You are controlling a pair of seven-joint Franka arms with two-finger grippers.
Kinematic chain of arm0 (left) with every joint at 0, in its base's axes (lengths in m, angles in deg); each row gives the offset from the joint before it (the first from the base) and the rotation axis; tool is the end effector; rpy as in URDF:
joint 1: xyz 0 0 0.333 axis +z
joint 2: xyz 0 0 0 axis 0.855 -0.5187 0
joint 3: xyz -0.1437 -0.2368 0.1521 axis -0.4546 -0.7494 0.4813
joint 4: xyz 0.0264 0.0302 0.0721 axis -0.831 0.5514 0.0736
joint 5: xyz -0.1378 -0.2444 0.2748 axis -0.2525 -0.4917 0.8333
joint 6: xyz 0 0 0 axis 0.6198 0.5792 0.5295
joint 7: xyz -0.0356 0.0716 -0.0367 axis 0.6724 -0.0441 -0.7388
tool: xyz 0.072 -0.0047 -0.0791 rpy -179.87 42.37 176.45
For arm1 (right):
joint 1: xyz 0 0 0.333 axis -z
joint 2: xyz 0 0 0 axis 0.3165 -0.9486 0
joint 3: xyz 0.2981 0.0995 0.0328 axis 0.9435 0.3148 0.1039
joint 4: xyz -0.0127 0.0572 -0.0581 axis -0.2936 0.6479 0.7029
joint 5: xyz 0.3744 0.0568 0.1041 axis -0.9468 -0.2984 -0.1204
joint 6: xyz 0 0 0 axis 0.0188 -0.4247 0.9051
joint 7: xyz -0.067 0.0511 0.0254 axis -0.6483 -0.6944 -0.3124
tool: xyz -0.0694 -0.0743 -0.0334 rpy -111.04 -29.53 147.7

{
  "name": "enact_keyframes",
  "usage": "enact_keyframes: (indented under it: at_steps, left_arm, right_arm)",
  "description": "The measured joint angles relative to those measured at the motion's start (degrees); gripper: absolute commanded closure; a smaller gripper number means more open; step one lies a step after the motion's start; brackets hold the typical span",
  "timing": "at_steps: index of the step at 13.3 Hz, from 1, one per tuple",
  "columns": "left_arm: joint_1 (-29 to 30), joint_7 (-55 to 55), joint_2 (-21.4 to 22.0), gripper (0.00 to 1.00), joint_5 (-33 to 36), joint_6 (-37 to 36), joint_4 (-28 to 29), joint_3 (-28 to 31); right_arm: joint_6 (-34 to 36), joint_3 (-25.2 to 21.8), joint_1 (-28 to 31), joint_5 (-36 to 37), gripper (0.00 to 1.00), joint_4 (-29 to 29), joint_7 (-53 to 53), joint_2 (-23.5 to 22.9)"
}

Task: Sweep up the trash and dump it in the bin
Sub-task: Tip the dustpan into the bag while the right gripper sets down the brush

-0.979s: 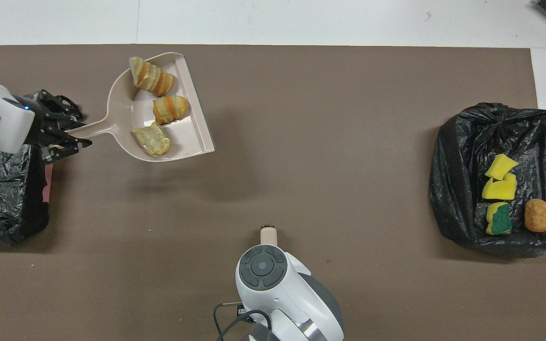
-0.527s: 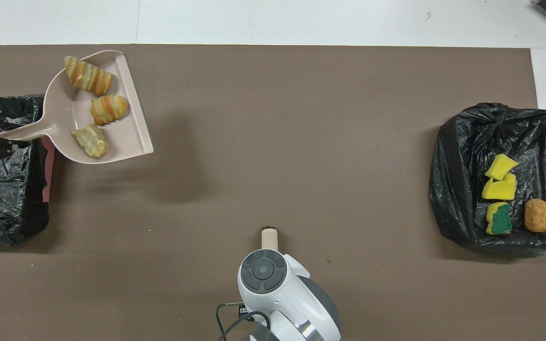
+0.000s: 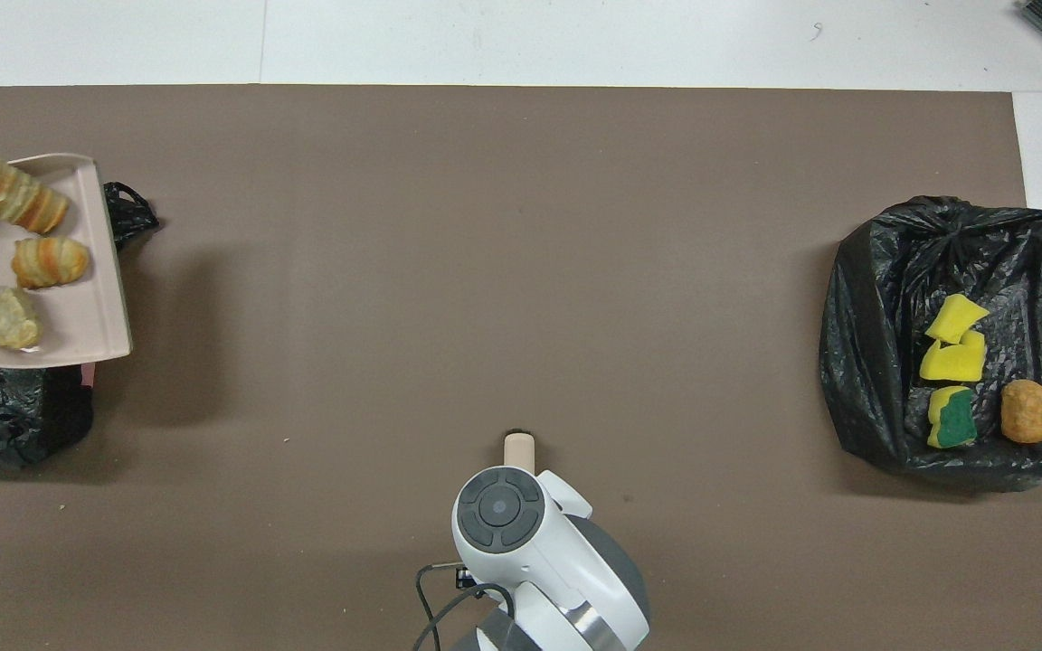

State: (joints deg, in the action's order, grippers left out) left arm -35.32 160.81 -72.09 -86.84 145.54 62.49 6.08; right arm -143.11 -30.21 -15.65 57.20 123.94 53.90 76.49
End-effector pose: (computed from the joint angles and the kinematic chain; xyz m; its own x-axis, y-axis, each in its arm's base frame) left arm 0.5752 0.2544 0.5344 0.1207 -0.9904 0.0676 -0.9870 -0.1271 -0.0986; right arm 0.3338 0.4015 0.3258 0.9319 0.0292 -0.3616 0.0527 -0.9971 0.0554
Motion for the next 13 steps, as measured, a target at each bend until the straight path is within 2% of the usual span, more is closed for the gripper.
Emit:
enact_keyframes:
  at_steps: [2, 5, 10, 13]
  left_arm:
    - [1.1, 3.3, -1.9, 1.00, 5.7, 0.1, -3.3, 0.0]
    - [1.1, 4.5, -3.8, 1.00, 14.8, 1.3, -6.4, -0.4]
    - [0.6, 3.2, -4.5, 1.00, 29.0, 2.8, -6.8, -1.3]
    - [-0.4, 0.6, -4.5, 1.00, 34.2, 2.1, -6.8, -1.3]
  right_arm:
    - [-0.7, -0.2, 1.5, 3.2, 0.00, -3.5, 0.0, -1.1]
    - [-1.5, -0.4, 8.0, 5.7, 0.00, -8.7, 0.0, -1.3]
    - [-1.5, -0.6, 19.9, 11.4, 0.00, -13.6, -2.0, 0.1]
    - [-1.5, -0.7, 25.6, 14.7, 0.00, -15.6, -7.8, 0.5]
